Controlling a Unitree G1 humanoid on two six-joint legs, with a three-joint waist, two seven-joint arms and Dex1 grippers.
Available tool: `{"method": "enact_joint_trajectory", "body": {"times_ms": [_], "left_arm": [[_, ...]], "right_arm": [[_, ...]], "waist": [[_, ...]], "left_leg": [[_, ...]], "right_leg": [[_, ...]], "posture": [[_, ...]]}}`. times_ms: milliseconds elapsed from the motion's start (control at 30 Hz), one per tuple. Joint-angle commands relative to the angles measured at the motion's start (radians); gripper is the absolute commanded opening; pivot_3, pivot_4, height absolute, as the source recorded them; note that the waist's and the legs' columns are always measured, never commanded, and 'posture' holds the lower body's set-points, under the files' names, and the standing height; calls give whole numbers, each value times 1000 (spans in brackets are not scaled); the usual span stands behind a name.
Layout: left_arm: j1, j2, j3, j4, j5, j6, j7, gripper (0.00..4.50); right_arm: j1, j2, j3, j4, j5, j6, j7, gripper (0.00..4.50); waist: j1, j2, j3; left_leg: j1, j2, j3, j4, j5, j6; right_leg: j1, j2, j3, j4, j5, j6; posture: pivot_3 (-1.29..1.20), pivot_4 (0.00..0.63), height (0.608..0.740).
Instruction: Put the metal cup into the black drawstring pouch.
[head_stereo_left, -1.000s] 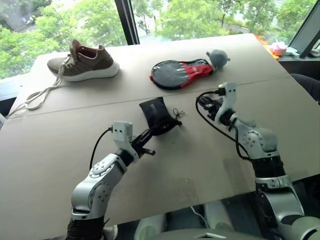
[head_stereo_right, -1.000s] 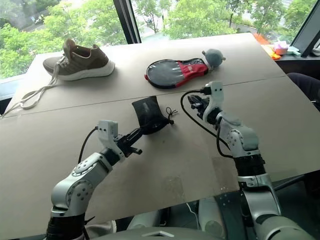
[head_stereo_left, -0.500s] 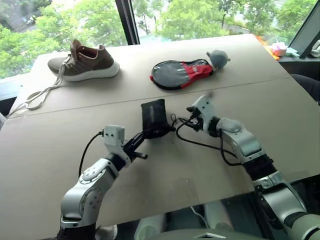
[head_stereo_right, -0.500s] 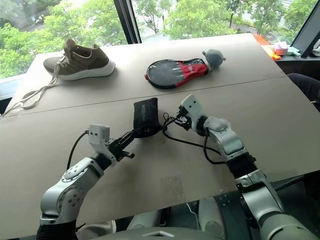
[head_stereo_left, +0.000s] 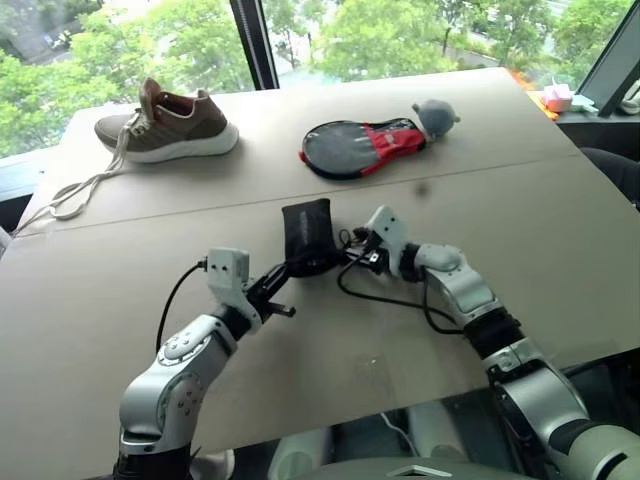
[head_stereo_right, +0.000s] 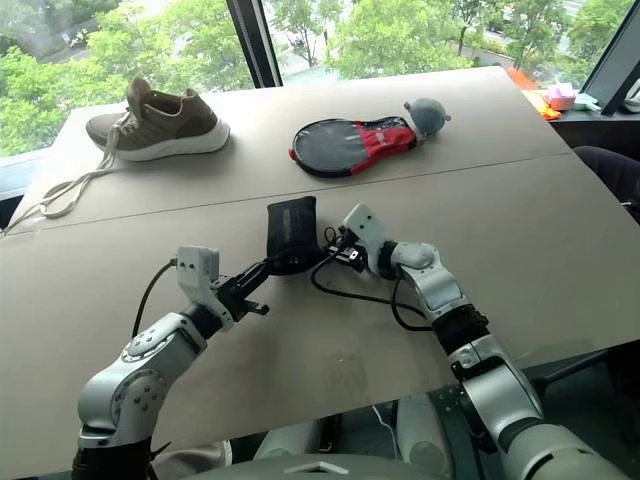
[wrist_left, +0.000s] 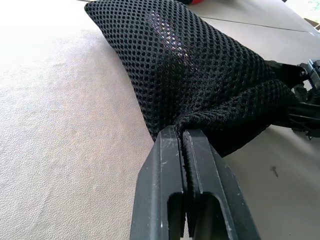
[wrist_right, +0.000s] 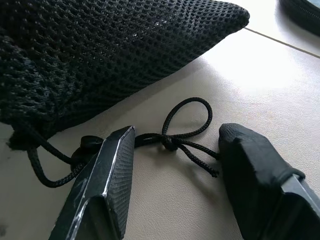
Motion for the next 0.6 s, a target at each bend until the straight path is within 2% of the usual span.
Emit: {"method": "enact_joint_trajectory", "body": {"times_ms": [33,67,100,133,167,267,500,600], "left_arm": [[0,3,12,-50,-14,2,6,0],[1,3,14,-52,-13,3,6,0],[1,3,15,-53,-13,4,7,0],[2,2,16,-54,-13,6,7,0],[2,2,17,-55,-14,7,7,0],[1,3,18,-55,-13,9,6,0],[-7,4,17,-50,-13,10,3,0],[-11,5,12,-44,-10,8,-1,0]], "right_arm": [[-1,-3,-10,8,-20,17,6,2639],[3,-7,-7,7,-27,25,8,2126],[7,-10,-8,3,-31,36,9,1970],[11,-11,-12,-1,-32,42,5,1564],[13,-12,-17,-5,-33,46,3,926],[16,-17,-32,-15,-34,45,-3,37],[14,-6,-92,-42,8,33,-22,37],[14,50,-199,-104,140,48,-19,37]], "waist": [[0,0,0],[0,-1,-1],[0,-1,-1],[0,-1,-1],[0,-1,-1],[0,-1,-1],[2,-1,-1],[1,-1,-1]], "left_leg": [[0,0,0,0,0,0],[0,0,0,0,0,0],[0,0,0,0,0,0],[0,0,0,0,0,0],[1,0,0,0,0,0],[1,0,0,0,0,0],[0,0,0,0,0,0],[0,0,0,0,0,0]], "right_leg": [[0,0,0,0,0,0],[0,0,0,0,0,0],[0,0,0,0,0,0],[0,0,0,1,0,0],[0,0,0,1,0,0],[0,0,0,1,0,0],[0,0,0,1,0,0],[0,0,0,1,0,0]], "posture": [[0,150,740],[0,150,740],[0,150,740],[0,150,740],[0,150,740],[0,150,740],[0,150,740],[0,150,740]]}}
